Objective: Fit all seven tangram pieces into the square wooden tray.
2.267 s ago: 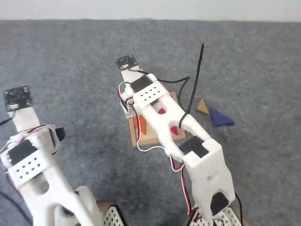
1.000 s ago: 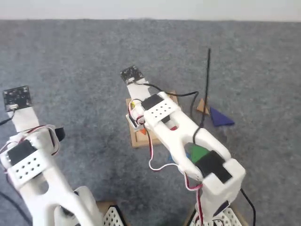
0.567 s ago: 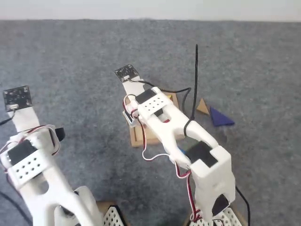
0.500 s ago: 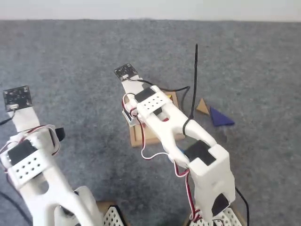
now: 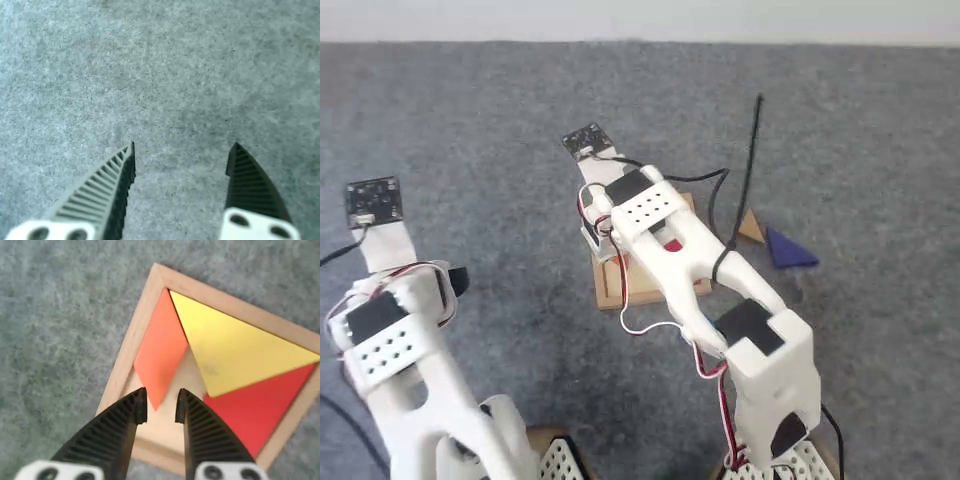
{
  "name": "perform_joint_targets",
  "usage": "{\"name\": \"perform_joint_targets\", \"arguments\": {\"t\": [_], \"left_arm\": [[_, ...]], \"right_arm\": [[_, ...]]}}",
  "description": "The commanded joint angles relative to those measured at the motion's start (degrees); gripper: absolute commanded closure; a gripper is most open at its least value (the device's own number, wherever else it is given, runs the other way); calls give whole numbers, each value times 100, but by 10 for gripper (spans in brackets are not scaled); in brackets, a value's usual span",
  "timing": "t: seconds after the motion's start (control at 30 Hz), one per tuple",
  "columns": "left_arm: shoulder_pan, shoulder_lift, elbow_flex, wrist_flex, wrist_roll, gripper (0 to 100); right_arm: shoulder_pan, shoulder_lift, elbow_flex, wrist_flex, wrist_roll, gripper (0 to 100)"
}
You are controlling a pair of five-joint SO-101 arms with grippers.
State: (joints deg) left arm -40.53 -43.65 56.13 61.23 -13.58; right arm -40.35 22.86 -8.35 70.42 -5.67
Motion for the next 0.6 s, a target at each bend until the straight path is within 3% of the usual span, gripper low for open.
{"name": "perform_joint_targets", "arguments": {"t": [0.0,0.23,0.37,0.57], "left_arm": [[70,-88,-154,-105,-62,717],[141,-88,-66,-141,-53,717],[281,-88,-66,-123,-62,717],[290,-88,-4,-141,-62,717]], "right_arm": [[119,-813,-334,470,35,899],[1015,-1376,-325,1095,70,899],[1631,-1534,132,796,88,899],[1877,-1807,1081,418,316,899]]}}
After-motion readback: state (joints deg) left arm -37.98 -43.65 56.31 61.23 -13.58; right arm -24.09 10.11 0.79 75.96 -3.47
